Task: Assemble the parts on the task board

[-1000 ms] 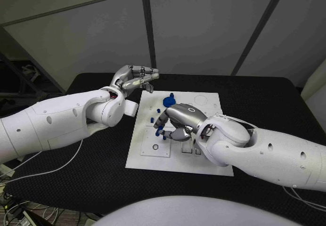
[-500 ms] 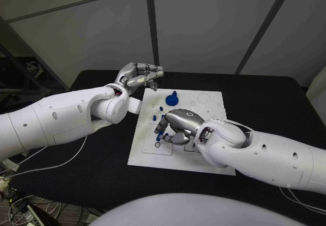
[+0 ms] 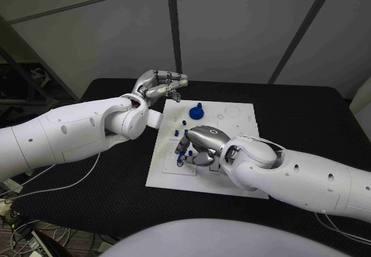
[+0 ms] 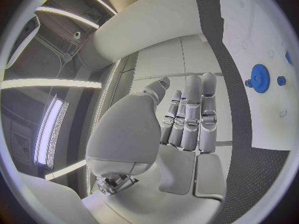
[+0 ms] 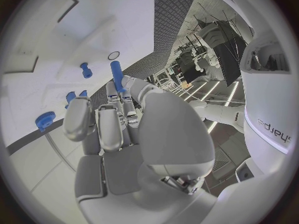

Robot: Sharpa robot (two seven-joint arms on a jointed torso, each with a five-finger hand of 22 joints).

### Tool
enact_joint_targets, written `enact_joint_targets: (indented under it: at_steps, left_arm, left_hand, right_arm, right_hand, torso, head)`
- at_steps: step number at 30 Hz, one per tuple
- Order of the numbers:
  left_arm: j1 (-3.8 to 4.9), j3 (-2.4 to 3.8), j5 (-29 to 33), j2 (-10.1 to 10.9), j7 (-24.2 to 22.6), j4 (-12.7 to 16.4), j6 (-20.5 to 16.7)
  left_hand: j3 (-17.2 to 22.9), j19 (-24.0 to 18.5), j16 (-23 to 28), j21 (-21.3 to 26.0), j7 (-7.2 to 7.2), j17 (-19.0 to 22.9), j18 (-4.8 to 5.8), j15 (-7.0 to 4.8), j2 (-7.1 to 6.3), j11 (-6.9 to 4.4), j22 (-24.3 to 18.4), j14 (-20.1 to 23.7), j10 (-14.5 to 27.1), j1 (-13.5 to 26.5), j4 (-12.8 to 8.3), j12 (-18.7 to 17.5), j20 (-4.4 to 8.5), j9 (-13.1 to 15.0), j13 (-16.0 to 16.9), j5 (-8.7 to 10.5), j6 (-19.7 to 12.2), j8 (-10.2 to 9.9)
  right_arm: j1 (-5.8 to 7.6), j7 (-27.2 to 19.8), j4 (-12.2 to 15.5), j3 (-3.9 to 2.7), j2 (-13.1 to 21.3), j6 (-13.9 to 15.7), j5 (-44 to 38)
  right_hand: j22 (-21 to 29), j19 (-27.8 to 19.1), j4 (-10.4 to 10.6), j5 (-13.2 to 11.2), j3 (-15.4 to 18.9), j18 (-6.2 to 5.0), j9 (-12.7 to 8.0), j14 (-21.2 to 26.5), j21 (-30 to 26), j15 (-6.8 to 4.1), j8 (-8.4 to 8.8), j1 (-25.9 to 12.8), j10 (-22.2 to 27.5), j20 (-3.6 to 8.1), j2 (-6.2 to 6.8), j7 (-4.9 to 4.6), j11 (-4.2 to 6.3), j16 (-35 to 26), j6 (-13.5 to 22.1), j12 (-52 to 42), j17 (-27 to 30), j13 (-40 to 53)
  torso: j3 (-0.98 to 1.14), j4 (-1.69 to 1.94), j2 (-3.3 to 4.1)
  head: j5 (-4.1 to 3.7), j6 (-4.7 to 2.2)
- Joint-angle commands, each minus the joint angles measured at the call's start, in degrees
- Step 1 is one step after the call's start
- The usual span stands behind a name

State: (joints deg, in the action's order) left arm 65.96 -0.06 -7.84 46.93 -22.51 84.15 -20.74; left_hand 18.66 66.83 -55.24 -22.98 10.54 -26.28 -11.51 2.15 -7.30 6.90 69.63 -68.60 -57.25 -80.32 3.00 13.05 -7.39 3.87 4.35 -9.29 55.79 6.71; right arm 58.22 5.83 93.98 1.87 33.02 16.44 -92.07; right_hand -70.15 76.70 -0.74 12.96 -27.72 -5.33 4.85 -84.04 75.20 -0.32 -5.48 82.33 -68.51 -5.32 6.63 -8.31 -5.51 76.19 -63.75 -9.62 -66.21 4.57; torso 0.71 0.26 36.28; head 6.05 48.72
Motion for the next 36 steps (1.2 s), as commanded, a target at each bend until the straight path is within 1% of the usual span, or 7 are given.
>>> enact_joint_targets:
  at_steps: [1,12,17,20,31,34,36]
  left_arm:
    - [0.08,0.07,0.08,-0.01,-0.25,0.13,0.66]
    - [0.08,0.07,0.08,0.19,-0.23,0.33,0.66]
    - [0.09,0.07,0.08,0.23,-0.22,0.36,0.64]
    - [0.09,0.07,0.08,0.24,-0.23,0.37,0.64]
    - [0.09,0.07,0.08,0.24,-0.24,0.39,0.65]
    - [0.09,0.07,0.08,0.24,-0.24,0.39,0.67]
    - [0.09,0.07,0.08,0.24,-0.24,0.38,0.66]
  left_hand:
    - [-0.23,-0.12,0.09,0.35,-0.23,0.15,1.10,0.01,0.35,0.08,-0.09,0.50,0.50,-0.54,0.02,0.30,-0.32,-0.02,-0.06,-0.23,-0.28,-0.10]
    - [-0.23,-0.12,0.09,0.35,-0.23,0.15,1.10,0.01,0.35,0.08,-0.09,0.50,0.50,-0.54,0.02,0.30,-0.32,-0.02,-0.06,-0.23,-0.28,-0.10]
    - [-0.23,-0.12,0.09,0.35,-0.23,0.15,1.10,0.01,0.35,0.08,-0.09,0.50,0.50,-0.54,0.02,0.30,-0.32,-0.02,-0.06,-0.23,-0.28,-0.10]
    - [-0.23,-0.12,0.09,0.35,-0.23,0.15,1.10,0.01,0.35,0.08,-0.09,0.50,0.50,-0.54,0.02,0.30,-0.32,-0.02,-0.06,-0.23,-0.28,-0.10]
    - [-0.23,-0.12,0.09,0.35,-0.23,0.15,1.10,0.01,0.35,0.08,-0.09,0.50,0.50,-0.54,0.02,0.30,-0.32,-0.02,-0.06,-0.23,-0.28,-0.10]
    - [-0.23,-0.12,0.09,0.35,-0.23,0.15,1.10,0.01,0.35,0.08,-0.09,0.50,0.50,-0.54,0.02,0.30,-0.32,-0.02,-0.06,-0.23,-0.28,-0.10]
    - [-0.23,-0.12,0.09,0.35,-0.23,0.15,1.10,0.01,0.35,0.08,-0.09,0.50,0.50,-0.54,0.02,0.30,-0.32,-0.02,-0.06,-0.23,-0.28,-0.10]
  right_arm:
    - [0.03,-0.34,-0.22,0.07,-0.22,-1.31,-0.87]
    - [-0.02,-0.24,-1.08,0.44,-0.71,-2.59,-1.87]
    - [-0.03,-0.19,-1.07,1.02,-0.69,-3.20,-1.93]
    - [-0.04,0.05,-1.11,1.24,-0.73,-3.49,-2.22]
    - [-0.07,1.29,-1.39,1.55,-1.33,-3.93,-3.43]
    - [-0.08,1.45,-1.40,1.68,-1.42,-3.80,-3.63]
    - [-0.09,1.48,-1.42,1.73,-1.44,-3.63,-3.71]
  right_hand:
    - [-0.01,-0.08,-0.24,0.36,0.01,0.55,-0.08,-2.00,0.24,-0.30,0.22,0.60,-1.93,-0.09,-0.04,-0.25,1.39,0.14,-0.06,0.11,0.00,0.05]
    - [0.07,-0.14,-0.26,0.39,-0.01,0.53,-0.08,-1.98,0.18,-0.29,0.23,0.62,-1.93,-0.10,-0.05,-0.25,1.38,0.09,-0.06,0.14,0.09,0.05]
    - [0.05,-0.13,-0.28,0.40,-0.01,0.53,-0.08,-1.98,0.19,-0.28,0.23,0.62,-1.94,-0.10,-0.05,-0.26,1.38,0.10,-0.06,0.16,0.08,0.05]
    - [0.03,-0.13,-0.29,0.41,-0.01,0.54,-0.08,-1.98,0.21,-0.28,0.24,0.62,-1.94,-0.10,-0.05,-0.27,1.37,0.11,-0.07,0.19,0.07,0.05]
    - [0.29,-0.48,-0.09,0.02,0.32,0.47,-0.28,-1.89,0.00,-0.03,0.75,-0.19,-1.43,-0.32,0.19,-0.53,1.07,0.01,0.43,1.14,0.41,-0.09]
    - [0.28,-0.50,-0.09,0.00,0.33,0.46,-0.31,-1.89,-0.01,0.00,0.83,-0.23,-1.33,-0.35,0.21,-0.57,1.03,0.04,0.52,1.27,0.38,-0.12]
    - [0.52,-0.72,-0.06,-0.04,0.35,0.40,-0.44,-1.84,-0.20,0.16,1.17,-0.45,-0.83,-0.46,0.33,-0.76,0.84,-0.03,0.97,1.81,0.57,-0.27]
  torso:
    - [-0.02,0.13,-0.02]
    - [0.00,0.06,0.02]
    - [0.01,0.02,0.00]
    - [0.01,0.03,-0.01]
    - [0.02,0.06,-0.05]
    - [0.00,0.03,-0.05]
    - [0.02,0.00,-0.05]
  head:
    - [0.00,0.11]
    - [0.28,0.41]
    - [0.38,0.55]
    - [0.38,0.58]
    - [0.44,0.65]
    - [0.43,0.66]
    - [0.49,0.63]
